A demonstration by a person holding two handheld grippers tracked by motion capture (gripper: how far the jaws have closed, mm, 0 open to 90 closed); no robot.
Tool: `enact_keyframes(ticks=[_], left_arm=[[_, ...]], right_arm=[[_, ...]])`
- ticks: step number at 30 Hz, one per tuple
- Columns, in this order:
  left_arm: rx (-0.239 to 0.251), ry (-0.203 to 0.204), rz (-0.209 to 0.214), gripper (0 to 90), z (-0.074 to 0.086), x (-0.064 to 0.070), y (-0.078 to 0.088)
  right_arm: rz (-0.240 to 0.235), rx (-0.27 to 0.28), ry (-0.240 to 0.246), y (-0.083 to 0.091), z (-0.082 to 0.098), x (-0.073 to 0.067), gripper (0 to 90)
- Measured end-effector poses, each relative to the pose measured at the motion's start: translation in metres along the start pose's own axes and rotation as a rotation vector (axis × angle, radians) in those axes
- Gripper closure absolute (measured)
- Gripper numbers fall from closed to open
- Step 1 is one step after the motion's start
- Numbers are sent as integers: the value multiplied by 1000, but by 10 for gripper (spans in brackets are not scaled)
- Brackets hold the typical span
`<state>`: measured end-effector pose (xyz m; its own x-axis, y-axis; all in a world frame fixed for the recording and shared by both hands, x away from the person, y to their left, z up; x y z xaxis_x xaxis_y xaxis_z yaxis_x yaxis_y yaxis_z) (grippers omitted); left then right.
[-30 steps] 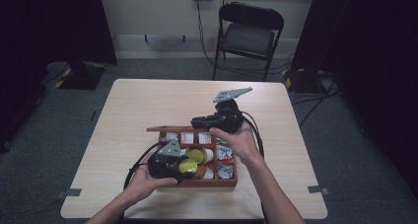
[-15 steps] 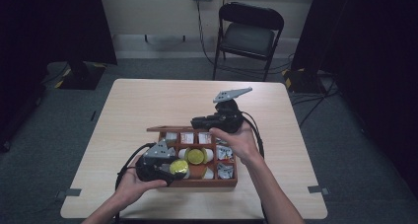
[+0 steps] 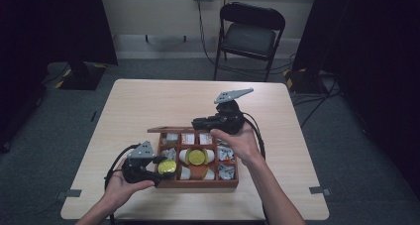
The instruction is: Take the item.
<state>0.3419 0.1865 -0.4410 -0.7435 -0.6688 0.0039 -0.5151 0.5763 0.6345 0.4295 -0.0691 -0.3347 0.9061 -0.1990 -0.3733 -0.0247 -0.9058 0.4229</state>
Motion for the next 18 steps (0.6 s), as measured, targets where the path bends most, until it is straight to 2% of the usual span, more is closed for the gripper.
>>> enact_keyframes(ticks=[3, 8, 18], left_arm=[[9, 21, -10, 381, 3, -6, 5], [-11, 45, -35, 381, 10, -17, 5], [17, 88, -82, 381, 11, -35, 17]], right_arm=[[1, 1, 0, 0, 0, 0, 824], [0, 2, 1, 0, 0, 0, 824], [1, 1, 1, 0, 0, 0, 824]])
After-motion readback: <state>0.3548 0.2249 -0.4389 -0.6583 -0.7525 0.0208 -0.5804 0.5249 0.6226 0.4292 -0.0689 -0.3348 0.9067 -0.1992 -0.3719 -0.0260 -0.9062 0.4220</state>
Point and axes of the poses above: each handheld gripper's, and its own axes: y roughly backward along the jaws, z roughly out of its underside, x roughly to its right, the point moved 2 cm from there along -y, roughly forward along the jaws, and after that the axes turned 13 degrees about -z, right-handed, at the moved point
